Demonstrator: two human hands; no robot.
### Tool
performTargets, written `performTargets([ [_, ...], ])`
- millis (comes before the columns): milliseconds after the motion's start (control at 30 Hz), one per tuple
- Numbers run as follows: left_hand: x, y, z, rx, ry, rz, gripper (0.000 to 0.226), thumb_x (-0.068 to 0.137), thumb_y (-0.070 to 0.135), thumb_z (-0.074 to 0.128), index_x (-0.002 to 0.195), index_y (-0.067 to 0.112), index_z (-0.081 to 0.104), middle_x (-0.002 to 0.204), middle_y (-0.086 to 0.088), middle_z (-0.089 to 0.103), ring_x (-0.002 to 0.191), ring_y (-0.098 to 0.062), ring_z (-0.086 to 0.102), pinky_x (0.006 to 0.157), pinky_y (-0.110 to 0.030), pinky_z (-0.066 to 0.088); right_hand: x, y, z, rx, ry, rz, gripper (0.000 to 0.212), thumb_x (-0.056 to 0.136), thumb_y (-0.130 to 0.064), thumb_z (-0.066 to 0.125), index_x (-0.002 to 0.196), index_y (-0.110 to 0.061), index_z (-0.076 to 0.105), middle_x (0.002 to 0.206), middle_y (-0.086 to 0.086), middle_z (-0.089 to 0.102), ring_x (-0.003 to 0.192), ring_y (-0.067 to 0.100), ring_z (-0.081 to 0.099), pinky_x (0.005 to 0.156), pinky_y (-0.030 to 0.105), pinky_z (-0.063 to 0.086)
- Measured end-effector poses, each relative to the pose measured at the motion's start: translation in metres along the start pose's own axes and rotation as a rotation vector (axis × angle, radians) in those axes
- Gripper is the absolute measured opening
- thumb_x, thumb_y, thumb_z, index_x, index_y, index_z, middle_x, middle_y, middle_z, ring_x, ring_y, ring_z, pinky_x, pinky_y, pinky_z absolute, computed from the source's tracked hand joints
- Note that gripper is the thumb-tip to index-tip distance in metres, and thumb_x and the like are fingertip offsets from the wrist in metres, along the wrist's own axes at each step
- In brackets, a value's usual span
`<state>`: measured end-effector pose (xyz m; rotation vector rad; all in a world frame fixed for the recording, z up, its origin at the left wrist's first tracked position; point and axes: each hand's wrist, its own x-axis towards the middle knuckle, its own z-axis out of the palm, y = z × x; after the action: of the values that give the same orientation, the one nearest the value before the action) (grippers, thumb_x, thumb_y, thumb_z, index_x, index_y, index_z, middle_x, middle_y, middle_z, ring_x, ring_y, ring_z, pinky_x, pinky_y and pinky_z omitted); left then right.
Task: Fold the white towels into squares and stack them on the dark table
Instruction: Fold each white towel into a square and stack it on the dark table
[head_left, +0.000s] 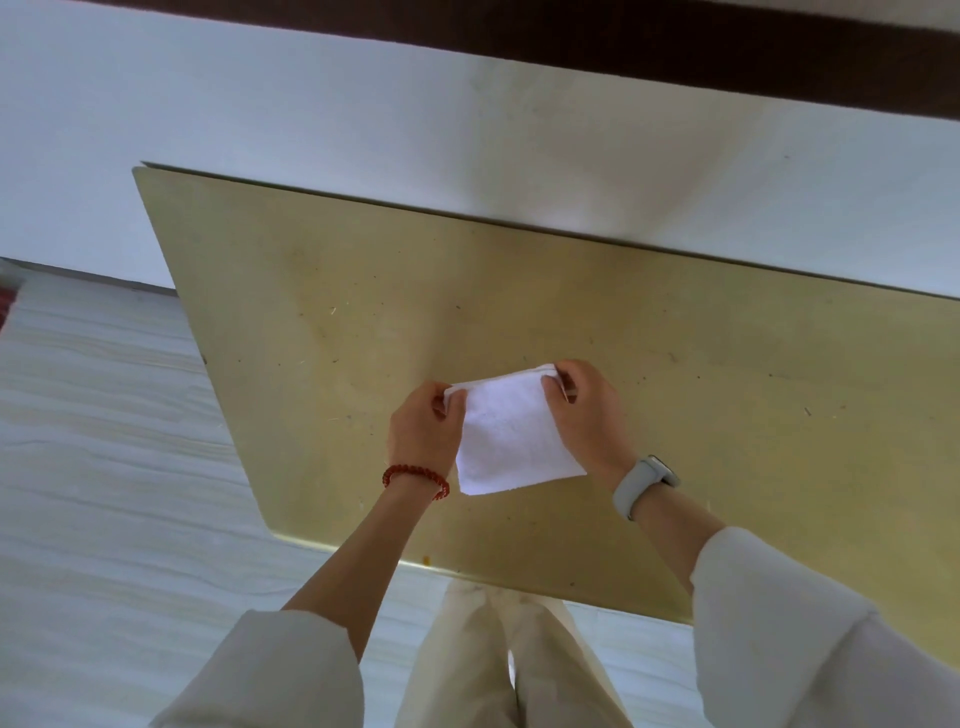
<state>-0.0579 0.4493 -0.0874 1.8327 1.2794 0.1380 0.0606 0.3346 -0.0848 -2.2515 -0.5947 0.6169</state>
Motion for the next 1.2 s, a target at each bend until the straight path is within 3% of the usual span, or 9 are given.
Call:
performTargets([
  [167,0.009,-0.005,0.000,-0.019,0.020,-0.058,0.011,0.088,0.023,0.056,0.092,0.015,0.062,0.082,0.004,0.061,0.079,-0.015,0.057,0.071,-0.025,0.043,0.010,-0.003,0.007,-0.027,0.016,0.040,0.013,0.092,-0.015,0.049,0.099,-0.008,0.058,0.092,0.000,0.056,0.079,0.012,0.050,0.068,0.018,0.035],
  [300,0.012,-0.004,-0.001,-0.035,0.002,-0.091,0.002,0.087,0.024,0.057,0.086,0.023,0.058,0.078,0.009,0.061,0.079,-0.014,0.058,0.073,-0.026,0.046,0.009,-0.004,0.012,-0.066,0.032,0.059,0.011,0.090,-0.012,0.050,0.097,-0.007,0.058,0.095,-0.002,0.049,0.077,0.011,0.046,0.059,0.009,0.032],
  [533,0.017,-0.003,-0.004,0.009,-0.019,-0.078,0.005,0.086,0.026,0.060,0.083,0.024,0.056,0.071,0.016,0.055,0.075,-0.012,0.056,0.067,-0.022,0.041,0.008,-0.007,0.015,-0.053,0.040,0.111,0.011,0.088,-0.007,0.051,0.098,-0.004,0.056,0.099,-0.001,0.042,0.080,0.012,0.044,0.059,0.003,0.033],
  [633,0.020,-0.003,-0.004,0.014,-0.029,-0.105,0.008,0.085,0.029,0.062,0.086,0.022,0.059,0.072,0.016,0.056,0.074,-0.010,0.056,0.062,-0.019,0.042,0.010,-0.009,0.015,-0.055,0.041,0.138,0.011,0.088,-0.006,0.051,0.097,-0.004,0.055,0.103,0.001,0.043,0.082,0.013,0.045,0.064,0.011,0.033],
  [867,0.025,0.011,-0.007,0.116,-0.039,-0.170,0.014,0.084,0.035,0.060,0.088,0.023,0.053,0.079,0.012,0.056,0.078,-0.015,0.056,0.071,-0.027,0.045,0.013,-0.013,0.017,-0.027,0.070,0.202,0.022,0.090,-0.009,0.048,0.112,-0.005,0.048,0.113,0.008,0.047,0.091,0.015,0.045,0.072,0.023,0.035],
  [933,0.022,0.011,-0.008,0.069,-0.030,-0.149,0.021,0.086,0.036,0.058,0.098,0.019,0.053,0.084,0.010,0.057,0.079,-0.014,0.055,0.071,-0.026,0.043,0.006,-0.014,0.015,-0.089,0.146,0.073,0.025,0.088,-0.009,0.049,0.113,-0.004,0.050,0.113,0.011,0.050,0.095,0.021,0.048,0.076,0.028,0.040],
  [1033,0.011,0.006,-0.011,-0.076,-0.005,-0.091,0.023,0.091,0.028,0.052,0.107,0.012,0.052,0.082,0.008,0.057,0.073,-0.010,0.055,0.066,-0.021,0.041,-0.005,-0.005,0.014,-0.419,0.186,-0.419,0.030,0.081,-0.009,0.039,0.108,-0.010,0.052,0.106,0.011,0.060,0.096,0.026,0.055,0.082,0.039,0.045],
  [1100,0.001,-0.002,-0.015,-0.145,0.019,-0.088,0.015,0.092,0.020,0.050,0.104,0.012,0.052,0.077,0.010,0.058,0.067,-0.005,0.054,0.060,-0.015,0.040,-0.006,0.000,0.019,-0.537,0.044,-0.665,0.036,0.078,-0.007,0.034,0.109,-0.012,0.053,0.111,0.010,0.061,0.107,0.025,0.051,0.096,0.043,0.040],
  [1200,-0.014,-0.017,-0.017,-0.228,-0.025,-0.110,0.012,0.090,0.009,0.049,0.101,0.013,0.052,0.075,0.005,0.064,0.060,-0.007,0.054,0.058,-0.013,0.041,-0.001,0.002,0.029,-0.700,-0.175,-0.728,0.044,0.081,-0.009,0.030,0.116,-0.010,0.058,0.125,0.011,0.057,0.121,0.028,0.049,0.103,0.048,0.036],
])
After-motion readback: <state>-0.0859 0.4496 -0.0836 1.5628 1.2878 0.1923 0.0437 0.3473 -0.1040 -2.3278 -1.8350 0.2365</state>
